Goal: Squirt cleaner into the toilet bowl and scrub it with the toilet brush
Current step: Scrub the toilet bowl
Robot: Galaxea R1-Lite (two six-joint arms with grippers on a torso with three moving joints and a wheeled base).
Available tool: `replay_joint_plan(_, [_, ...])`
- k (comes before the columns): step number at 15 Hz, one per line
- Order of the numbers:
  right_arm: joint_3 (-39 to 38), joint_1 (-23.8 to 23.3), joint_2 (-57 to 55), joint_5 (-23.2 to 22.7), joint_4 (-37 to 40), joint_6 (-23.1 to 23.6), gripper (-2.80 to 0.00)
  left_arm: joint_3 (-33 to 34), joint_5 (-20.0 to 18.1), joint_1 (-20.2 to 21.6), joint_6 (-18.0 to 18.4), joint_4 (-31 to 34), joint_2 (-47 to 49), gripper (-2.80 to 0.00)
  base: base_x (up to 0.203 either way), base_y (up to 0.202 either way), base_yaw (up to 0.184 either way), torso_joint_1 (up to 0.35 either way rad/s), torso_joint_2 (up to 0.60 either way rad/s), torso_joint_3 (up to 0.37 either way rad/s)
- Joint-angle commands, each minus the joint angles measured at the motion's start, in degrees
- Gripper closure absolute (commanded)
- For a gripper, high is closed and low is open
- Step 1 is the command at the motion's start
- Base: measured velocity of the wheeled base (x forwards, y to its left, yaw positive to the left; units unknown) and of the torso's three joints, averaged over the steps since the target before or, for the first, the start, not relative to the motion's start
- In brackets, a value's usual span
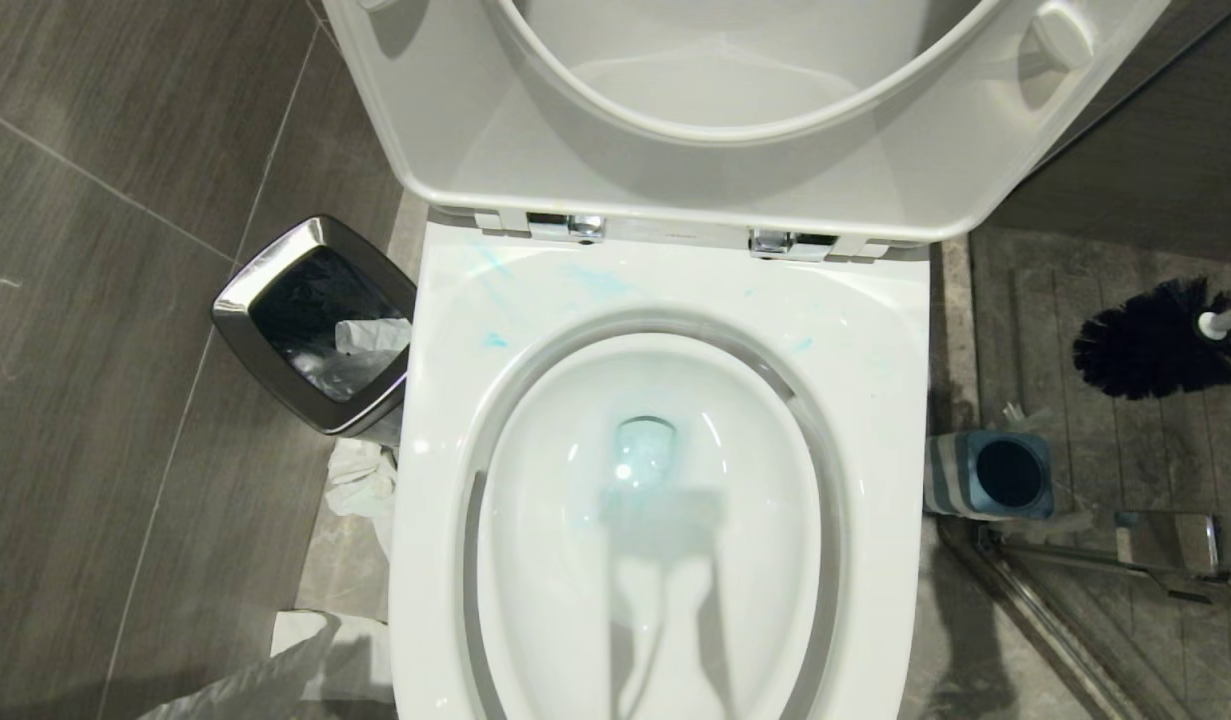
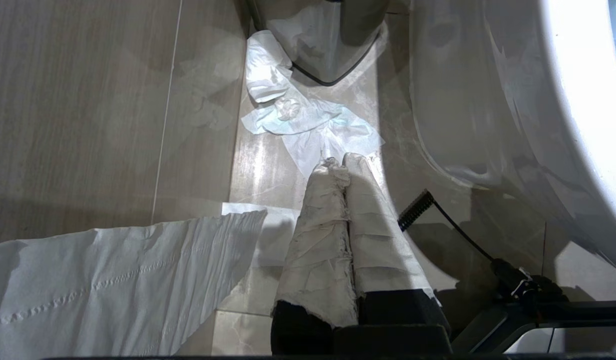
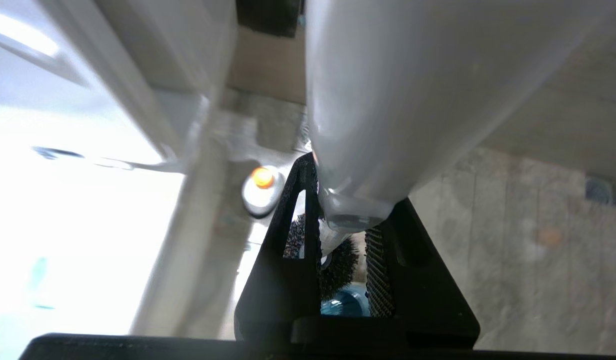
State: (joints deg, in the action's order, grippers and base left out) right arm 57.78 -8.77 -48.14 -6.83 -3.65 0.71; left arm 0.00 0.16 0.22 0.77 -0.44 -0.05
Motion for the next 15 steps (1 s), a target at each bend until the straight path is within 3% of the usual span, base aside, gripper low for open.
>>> replay_joint_plan(1, [3.33, -0.02, 4.97, -0.03, 5.16, -2.3, 0.0, 0.44, 0.02, 0.04, 0.02, 0.0, 0.05, 0.0, 0.0, 0.0, 0.0, 0.0, 0.0, 0.0])
replay_joint_plan(5, [11.42, -0.02, 9.18, -0.11, 21.97, -13.45, 0.0, 0.44, -0.07, 0.04, 0.11, 0.0, 0.05, 0.0, 0.0, 0.0, 0.0, 0.0, 0.0, 0.0])
replay_joint_plan(15, [10.77, -0.02, 11.11, -0.12, 24.0, -14.07, 0.0, 0.44, -0.07, 0.04, -0.06, 0.0, 0.05, 0.0, 0.0, 0.0, 0.0, 0.0, 0.0, 0.0])
